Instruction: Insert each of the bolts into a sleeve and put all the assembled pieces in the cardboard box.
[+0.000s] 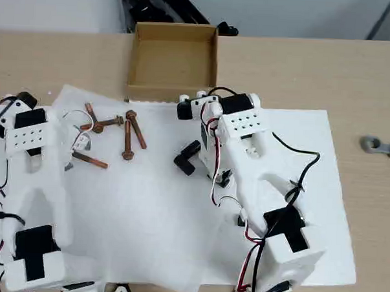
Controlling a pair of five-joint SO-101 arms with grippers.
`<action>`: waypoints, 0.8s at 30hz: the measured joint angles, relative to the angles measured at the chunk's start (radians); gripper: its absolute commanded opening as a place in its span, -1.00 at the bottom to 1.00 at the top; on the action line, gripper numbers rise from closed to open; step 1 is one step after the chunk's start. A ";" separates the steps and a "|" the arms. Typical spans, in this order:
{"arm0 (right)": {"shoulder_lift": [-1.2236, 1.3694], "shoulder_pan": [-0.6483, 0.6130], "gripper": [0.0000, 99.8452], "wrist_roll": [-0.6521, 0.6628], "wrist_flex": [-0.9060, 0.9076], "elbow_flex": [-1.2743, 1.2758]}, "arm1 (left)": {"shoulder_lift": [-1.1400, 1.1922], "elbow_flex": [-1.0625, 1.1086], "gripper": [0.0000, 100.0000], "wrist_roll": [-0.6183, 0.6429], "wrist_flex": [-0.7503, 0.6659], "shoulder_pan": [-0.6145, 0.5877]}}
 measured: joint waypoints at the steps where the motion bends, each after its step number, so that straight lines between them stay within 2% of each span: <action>1: 0.005 0.000 -0.99 0.000 0.000 0.000 | 0.000 0.000 -0.62 0.002 0.000 0.000; 13: 0.008 0.000 -0.99 0.000 0.000 0.000 | 0.002 0.003 -0.63 0.009 -0.071 -0.002; 19: 0.008 0.000 -0.99 0.000 0.000 0.000 | 0.003 0.072 -0.63 0.009 -0.163 -0.064; 24: 0.008 0.000 -0.99 0.000 0.000 0.000 | 0.003 0.109 -0.63 0.009 -0.189 -0.061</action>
